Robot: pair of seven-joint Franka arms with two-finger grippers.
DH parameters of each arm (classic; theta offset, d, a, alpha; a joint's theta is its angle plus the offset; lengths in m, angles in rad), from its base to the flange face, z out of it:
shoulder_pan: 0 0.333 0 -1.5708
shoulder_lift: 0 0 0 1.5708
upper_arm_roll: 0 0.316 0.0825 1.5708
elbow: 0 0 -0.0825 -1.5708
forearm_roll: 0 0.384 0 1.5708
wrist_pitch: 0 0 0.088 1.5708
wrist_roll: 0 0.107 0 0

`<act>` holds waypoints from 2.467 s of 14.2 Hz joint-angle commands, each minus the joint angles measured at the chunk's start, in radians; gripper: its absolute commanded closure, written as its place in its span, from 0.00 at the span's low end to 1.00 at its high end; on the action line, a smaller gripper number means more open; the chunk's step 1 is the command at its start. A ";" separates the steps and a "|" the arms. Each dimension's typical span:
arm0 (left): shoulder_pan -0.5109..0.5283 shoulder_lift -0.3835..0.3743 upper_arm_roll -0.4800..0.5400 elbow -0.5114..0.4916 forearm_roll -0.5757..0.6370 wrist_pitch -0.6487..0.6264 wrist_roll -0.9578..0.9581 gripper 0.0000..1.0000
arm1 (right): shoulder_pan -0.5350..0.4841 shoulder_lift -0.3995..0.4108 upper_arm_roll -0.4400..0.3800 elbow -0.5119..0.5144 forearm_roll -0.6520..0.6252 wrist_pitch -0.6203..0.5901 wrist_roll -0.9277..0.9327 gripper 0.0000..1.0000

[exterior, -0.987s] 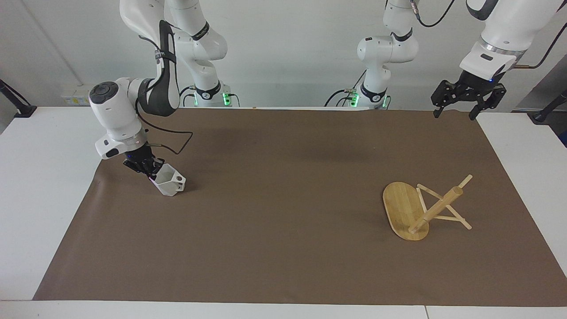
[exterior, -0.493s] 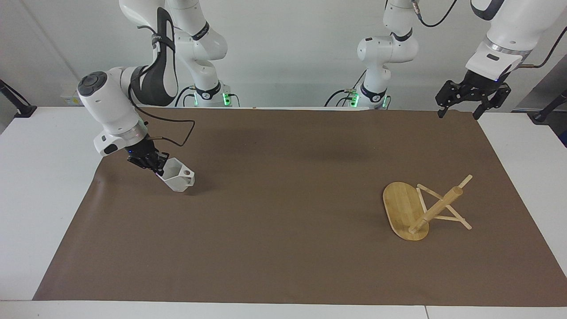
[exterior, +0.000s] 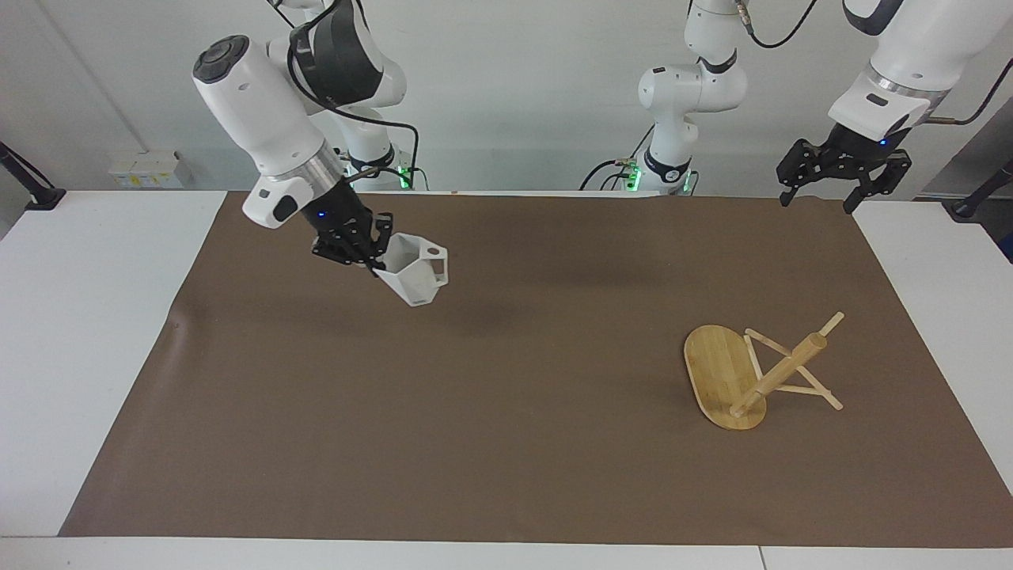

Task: Hang cup on rack
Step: 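Lift the cup with the right gripper while the left gripper approaches, then close the left gripper on the cup held by the right gripper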

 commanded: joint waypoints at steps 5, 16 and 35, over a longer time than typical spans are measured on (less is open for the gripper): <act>0.000 -0.094 -0.004 -0.201 -0.187 0.178 0.333 0.00 | 0.010 0.016 0.139 0.036 0.323 0.134 0.018 1.00; -0.071 -0.172 -0.011 -0.359 -0.442 0.252 0.946 0.00 | 0.048 0.097 0.402 0.029 0.417 0.510 0.187 1.00; -0.129 -0.163 -0.011 -0.478 -0.741 0.452 1.211 0.00 | 0.051 0.107 0.407 0.030 0.406 0.509 0.188 1.00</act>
